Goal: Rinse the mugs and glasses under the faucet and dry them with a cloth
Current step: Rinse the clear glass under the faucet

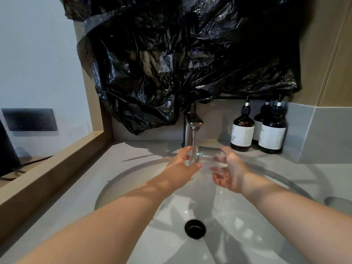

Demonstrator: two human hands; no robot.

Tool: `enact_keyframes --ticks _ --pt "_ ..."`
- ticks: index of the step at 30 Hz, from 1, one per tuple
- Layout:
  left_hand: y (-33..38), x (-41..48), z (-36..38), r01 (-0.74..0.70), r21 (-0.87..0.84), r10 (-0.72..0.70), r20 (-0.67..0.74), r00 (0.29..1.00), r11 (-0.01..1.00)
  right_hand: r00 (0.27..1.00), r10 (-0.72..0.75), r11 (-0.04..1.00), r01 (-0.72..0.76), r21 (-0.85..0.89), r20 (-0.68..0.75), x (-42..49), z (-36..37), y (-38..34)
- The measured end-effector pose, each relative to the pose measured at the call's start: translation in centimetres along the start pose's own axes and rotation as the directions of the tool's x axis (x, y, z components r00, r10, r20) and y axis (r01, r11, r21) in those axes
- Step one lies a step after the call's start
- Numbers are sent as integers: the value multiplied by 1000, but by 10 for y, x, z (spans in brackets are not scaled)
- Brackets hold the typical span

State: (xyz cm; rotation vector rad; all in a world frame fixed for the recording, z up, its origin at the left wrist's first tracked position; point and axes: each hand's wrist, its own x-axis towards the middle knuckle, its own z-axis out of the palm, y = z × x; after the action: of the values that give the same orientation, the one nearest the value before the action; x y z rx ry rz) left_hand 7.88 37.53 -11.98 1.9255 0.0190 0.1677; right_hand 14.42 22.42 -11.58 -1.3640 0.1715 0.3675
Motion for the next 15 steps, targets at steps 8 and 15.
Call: enact_keyframes --ticks 8,15 --pt "-3 4 -9 -42 405 34 28 999 914 906 -403 823 419 -384 125 -9 17 1" --pt "-7 3 -15 -11 420 38 -57 998 907 802 -526 612 589 -529 284 -8 30 7"
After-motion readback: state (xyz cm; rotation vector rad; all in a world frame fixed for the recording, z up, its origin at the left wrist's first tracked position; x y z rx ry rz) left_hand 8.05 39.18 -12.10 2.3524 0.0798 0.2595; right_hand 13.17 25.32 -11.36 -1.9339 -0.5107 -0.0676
